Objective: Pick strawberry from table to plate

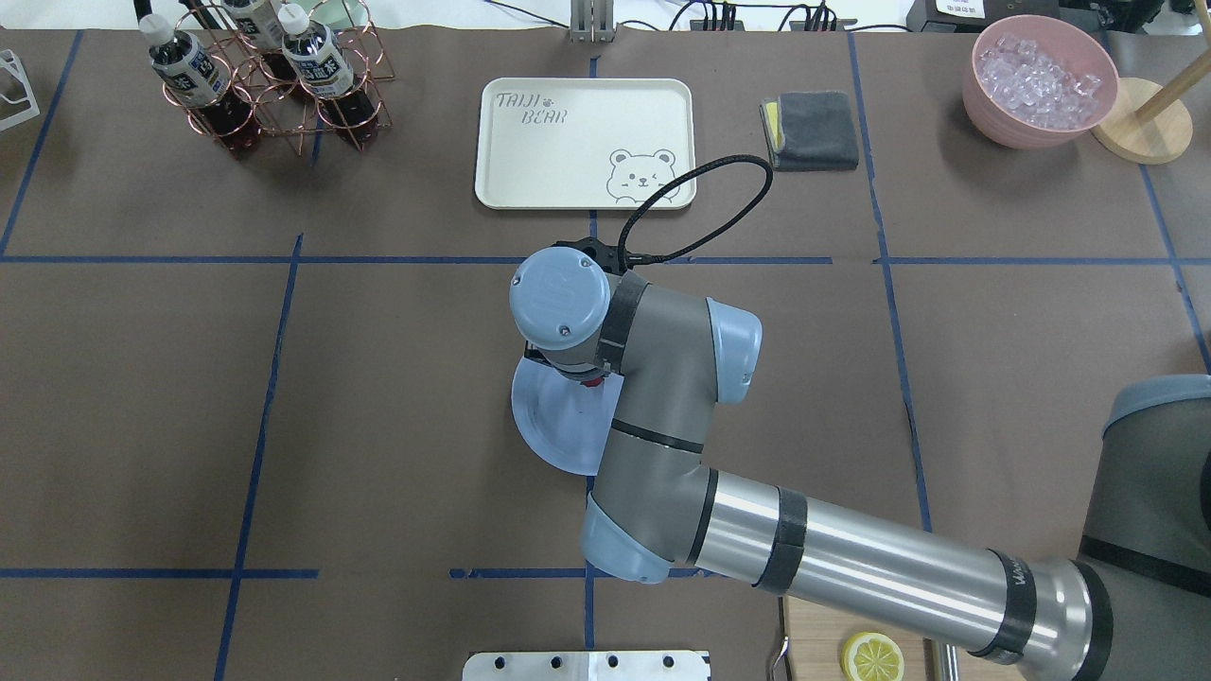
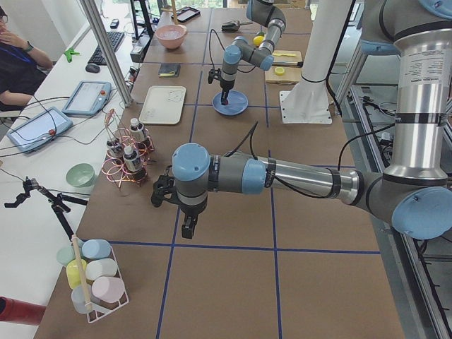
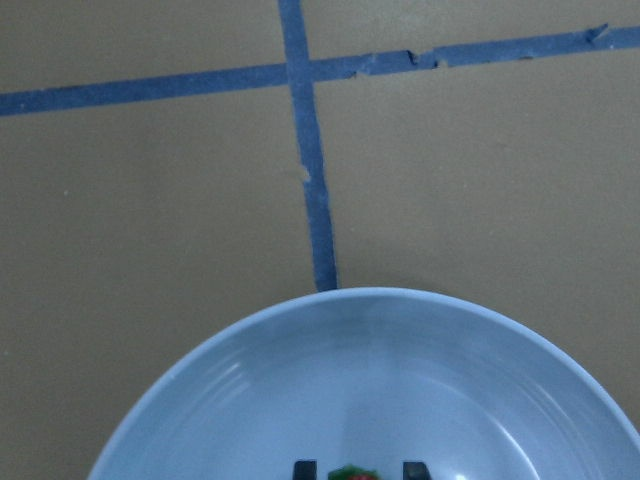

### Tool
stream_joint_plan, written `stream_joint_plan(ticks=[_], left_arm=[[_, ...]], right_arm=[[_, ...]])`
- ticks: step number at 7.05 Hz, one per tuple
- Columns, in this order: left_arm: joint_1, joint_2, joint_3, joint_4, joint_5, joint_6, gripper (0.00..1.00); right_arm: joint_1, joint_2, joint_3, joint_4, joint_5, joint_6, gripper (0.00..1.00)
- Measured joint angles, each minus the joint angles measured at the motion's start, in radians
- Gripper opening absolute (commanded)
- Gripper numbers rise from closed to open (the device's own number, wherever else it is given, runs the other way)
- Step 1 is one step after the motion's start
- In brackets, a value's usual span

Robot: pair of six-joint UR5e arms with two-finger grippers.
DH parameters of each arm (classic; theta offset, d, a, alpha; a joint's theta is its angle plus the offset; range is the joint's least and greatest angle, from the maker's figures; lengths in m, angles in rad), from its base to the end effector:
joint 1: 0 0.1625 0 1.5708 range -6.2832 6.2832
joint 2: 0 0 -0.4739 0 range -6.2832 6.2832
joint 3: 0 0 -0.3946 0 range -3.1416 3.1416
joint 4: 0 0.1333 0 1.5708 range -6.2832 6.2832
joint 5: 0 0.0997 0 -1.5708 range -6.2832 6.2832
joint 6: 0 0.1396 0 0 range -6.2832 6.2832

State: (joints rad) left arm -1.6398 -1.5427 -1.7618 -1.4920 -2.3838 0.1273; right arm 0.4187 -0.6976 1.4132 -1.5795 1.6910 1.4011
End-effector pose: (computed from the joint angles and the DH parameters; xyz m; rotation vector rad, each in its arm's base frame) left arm -0.0652 -0.4801 0.6594 0.1587 0.8011 0.0892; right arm -0.7080 -0.4427 0.2487 0.0947 -0.7102 0.1958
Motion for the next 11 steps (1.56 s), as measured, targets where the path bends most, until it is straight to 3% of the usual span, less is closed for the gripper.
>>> stream_joint_plan(ticks=[1,2,3,5,7,9,11], left_arm=[[0.000,0.000,0.000,0.000,0.000,0.000,1.00],[0.001,0.000,-0.001,-0.001,0.000,0.001,1.00],[0.001,0.000,-0.001,-0.002,0.000,0.000,1.00],[0.001,0.000,-0.001,-0.003,0.000,0.000,1.00],[0.002,0.000,0.000,-0.010,-0.001,0.001,1.00],[0.002,0.001,-0.001,-0.026,0.000,0.001,1.00],[0.003,0.001,-0.001,-0.029,0.000,0.002,1.00]], right_arm=[[-0.009,-0.011,0.010,0.000,-0.005,0.002,0.00],[-0.015,-0.019,0.014,0.003,-0.010,0.003,0.63],[-0.020,-0.023,0.015,0.006,-0.012,0.004,1.00],[-0.030,-0.027,0.023,0.008,-0.029,0.002,1.00],[-0.003,-0.039,0.115,-0.026,-0.013,-0.021,1.00],[0.141,-0.084,0.262,-0.135,0.105,-0.170,1.00],[0.387,-0.194,0.335,-0.166,0.291,-0.467,1.00]])
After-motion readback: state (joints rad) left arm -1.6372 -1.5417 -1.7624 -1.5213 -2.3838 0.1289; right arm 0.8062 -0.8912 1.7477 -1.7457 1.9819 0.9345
